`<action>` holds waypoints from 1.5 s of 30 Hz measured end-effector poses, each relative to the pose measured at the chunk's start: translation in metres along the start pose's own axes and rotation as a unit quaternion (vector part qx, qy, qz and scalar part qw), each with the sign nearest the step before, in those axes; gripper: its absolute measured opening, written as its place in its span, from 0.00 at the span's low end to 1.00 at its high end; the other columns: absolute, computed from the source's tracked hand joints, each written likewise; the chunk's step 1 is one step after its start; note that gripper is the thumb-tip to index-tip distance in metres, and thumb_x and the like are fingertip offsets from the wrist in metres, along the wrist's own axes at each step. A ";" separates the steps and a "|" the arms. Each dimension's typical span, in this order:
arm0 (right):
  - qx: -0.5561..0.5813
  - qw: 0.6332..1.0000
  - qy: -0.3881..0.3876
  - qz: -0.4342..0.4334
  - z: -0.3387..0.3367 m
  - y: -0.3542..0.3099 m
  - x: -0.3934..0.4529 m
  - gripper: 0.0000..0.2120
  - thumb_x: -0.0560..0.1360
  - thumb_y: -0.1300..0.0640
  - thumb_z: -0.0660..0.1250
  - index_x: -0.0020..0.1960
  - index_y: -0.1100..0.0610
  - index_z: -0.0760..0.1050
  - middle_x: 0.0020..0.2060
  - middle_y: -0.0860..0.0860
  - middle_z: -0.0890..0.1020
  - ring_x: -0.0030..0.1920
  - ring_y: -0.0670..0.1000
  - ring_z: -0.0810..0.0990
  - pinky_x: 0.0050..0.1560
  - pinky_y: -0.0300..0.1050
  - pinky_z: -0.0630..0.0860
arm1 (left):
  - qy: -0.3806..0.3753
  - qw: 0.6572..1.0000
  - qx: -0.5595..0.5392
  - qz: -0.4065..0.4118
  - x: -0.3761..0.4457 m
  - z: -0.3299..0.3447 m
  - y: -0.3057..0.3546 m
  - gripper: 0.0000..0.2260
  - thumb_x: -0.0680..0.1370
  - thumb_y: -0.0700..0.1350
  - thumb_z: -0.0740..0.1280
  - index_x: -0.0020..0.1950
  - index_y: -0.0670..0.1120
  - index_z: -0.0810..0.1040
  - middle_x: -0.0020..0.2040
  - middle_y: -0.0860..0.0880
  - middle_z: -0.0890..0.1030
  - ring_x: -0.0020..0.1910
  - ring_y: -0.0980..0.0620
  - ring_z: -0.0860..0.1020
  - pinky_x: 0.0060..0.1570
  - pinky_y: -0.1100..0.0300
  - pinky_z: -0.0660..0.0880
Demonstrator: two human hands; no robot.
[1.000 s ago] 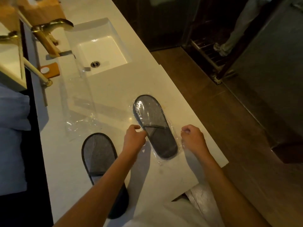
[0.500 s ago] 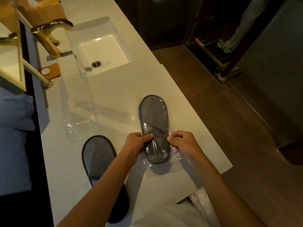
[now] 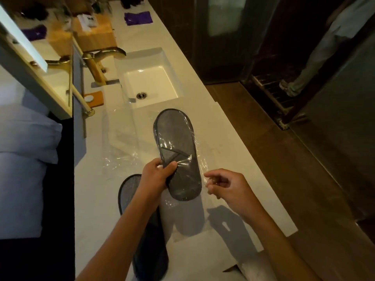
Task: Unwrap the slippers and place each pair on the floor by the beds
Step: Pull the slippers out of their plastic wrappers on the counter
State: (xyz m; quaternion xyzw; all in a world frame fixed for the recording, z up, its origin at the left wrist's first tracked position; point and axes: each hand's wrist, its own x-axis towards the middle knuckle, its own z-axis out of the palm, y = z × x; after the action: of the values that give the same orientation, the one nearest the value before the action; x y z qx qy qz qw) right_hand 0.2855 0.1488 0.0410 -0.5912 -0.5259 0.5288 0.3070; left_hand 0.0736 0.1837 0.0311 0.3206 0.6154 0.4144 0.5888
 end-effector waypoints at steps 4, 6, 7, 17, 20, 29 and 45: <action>-0.025 0.999 0.021 -0.010 0.008 -0.015 0.000 0.08 0.75 0.59 0.71 0.53 0.52 0.83 0.43 0.48 0.86 0.43 0.47 0.85 0.38 0.34 0.80 | -0.002 0.999 -0.005 0.035 -0.008 -0.014 0.012 0.08 0.78 0.43 0.69 0.55 0.42 0.80 0.49 0.41 0.86 0.49 0.43 0.85 0.50 0.46 0.82; -0.019 0.999 0.023 -0.012 0.014 -0.021 0.000 0.05 0.76 0.58 0.71 0.50 0.52 0.83 0.41 0.48 0.86 0.41 0.48 0.85 0.36 0.34 0.79 | 0.002 0.999 -0.002 0.048 -0.012 -0.022 0.015 0.10 0.77 0.45 0.70 0.57 0.42 0.79 0.50 0.41 0.86 0.51 0.43 0.85 0.52 0.43 0.82; -0.014 1.000 0.020 -0.013 0.016 -0.023 -0.001 0.04 0.76 0.59 0.71 0.48 0.52 0.83 0.40 0.48 0.86 0.40 0.48 0.85 0.36 0.34 0.79 | 0.006 0.998 -0.001 0.055 -0.013 -0.026 0.016 0.11 0.77 0.46 0.70 0.57 0.42 0.79 0.50 0.41 0.86 0.51 0.43 0.85 0.52 0.41 0.81; -0.042 0.998 0.017 -0.043 0.032 -0.036 -0.012 0.06 0.79 0.62 0.65 0.45 0.57 0.80 0.40 0.51 0.85 0.40 0.50 0.84 0.38 0.37 0.81 | 0.058 0.995 -0.035 0.079 -0.027 -0.034 0.021 0.09 0.76 0.42 0.72 0.53 0.40 0.79 0.46 0.39 0.86 0.46 0.40 0.86 0.48 0.43 0.83; -0.056 0.996 0.031 -0.067 0.036 -0.037 -0.016 0.05 0.78 0.63 0.66 0.46 0.56 0.80 0.43 0.49 0.84 0.44 0.48 0.83 0.42 0.36 0.81 | 0.082 0.992 -0.052 0.075 -0.030 -0.037 0.018 0.07 0.75 0.40 0.72 0.51 0.39 0.80 0.45 0.38 0.86 0.44 0.39 0.86 0.48 0.42 0.82; -0.114 0.978 -0.001 -0.174 0.031 -0.032 -0.033 0.10 0.75 0.65 0.70 0.43 0.50 0.79 0.55 0.40 0.80 0.56 0.40 0.79 0.50 0.29 0.77 | 0.121 0.982 -0.136 0.047 -0.040 -0.058 0.028 0.04 0.78 0.39 0.69 0.51 0.39 0.78 0.46 0.38 0.85 0.44 0.41 0.85 0.46 0.48 0.82; -0.441 0.803 -0.036 -0.399 0.072 -0.056 -0.017 0.11 0.70 0.55 0.75 0.52 0.52 0.81 0.46 0.48 0.82 0.48 0.51 0.78 0.51 0.46 0.74 | 0.138 0.983 -0.106 0.053 -0.040 -0.049 0.019 0.08 0.77 0.41 0.70 0.54 0.39 0.78 0.46 0.40 0.86 0.43 0.43 0.86 0.43 0.47 0.84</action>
State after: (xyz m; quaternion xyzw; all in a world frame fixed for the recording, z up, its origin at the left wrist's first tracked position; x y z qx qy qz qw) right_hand 0.2020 0.1329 0.0799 -0.3817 -0.9024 0.0914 0.1779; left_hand 0.0269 0.1505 0.0644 0.2286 0.6257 0.5479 0.5061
